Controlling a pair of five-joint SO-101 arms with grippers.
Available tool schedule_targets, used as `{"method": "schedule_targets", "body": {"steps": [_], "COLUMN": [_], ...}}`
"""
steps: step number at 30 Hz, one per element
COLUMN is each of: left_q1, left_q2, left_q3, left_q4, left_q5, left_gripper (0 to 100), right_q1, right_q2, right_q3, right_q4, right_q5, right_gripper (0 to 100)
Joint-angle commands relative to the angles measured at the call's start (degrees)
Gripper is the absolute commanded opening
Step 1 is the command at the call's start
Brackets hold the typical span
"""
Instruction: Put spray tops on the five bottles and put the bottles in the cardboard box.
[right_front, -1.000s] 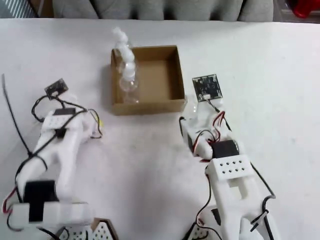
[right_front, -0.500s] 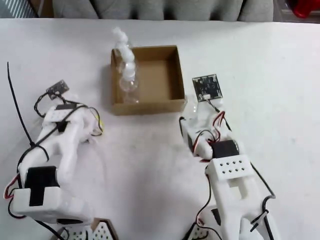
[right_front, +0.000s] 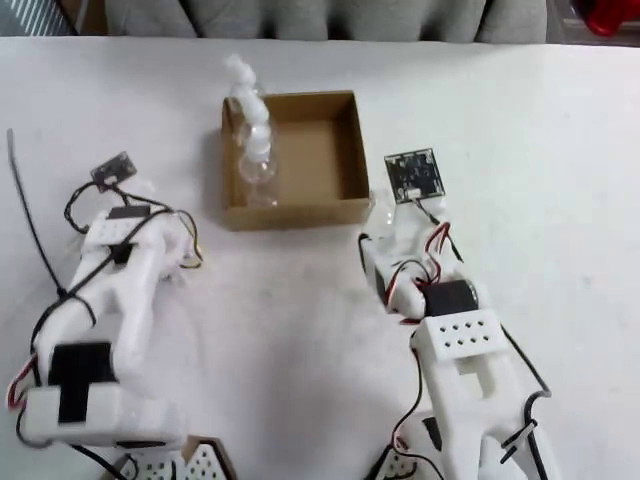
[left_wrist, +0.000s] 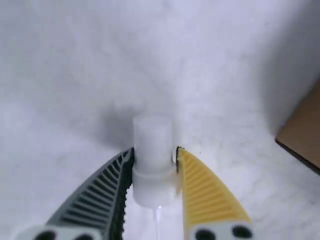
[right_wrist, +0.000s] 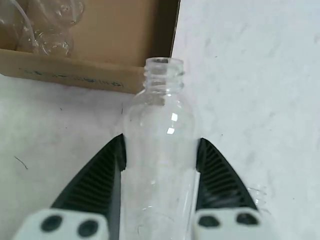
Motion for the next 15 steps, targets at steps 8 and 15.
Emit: {"method": "schedule_targets", "body": {"steps": [8,15], "left_q1": [-1.36,-0.84], "left_q2": [-21.67,-31.96], "left_q3": [4.13,2.73], "left_q4": [0.53,-0.35], "left_q5": [-0.79,-0.26], "left_gripper": [2,2], "right_q1": [-7.25,-10.95], "right_q2": [-13.58,-35.65], "right_q3": [6.07,19.25], "right_q4": [-1.89,-8.22], "right_q5": [0.09,0.09], "right_gripper": [1.5,1.5]}}
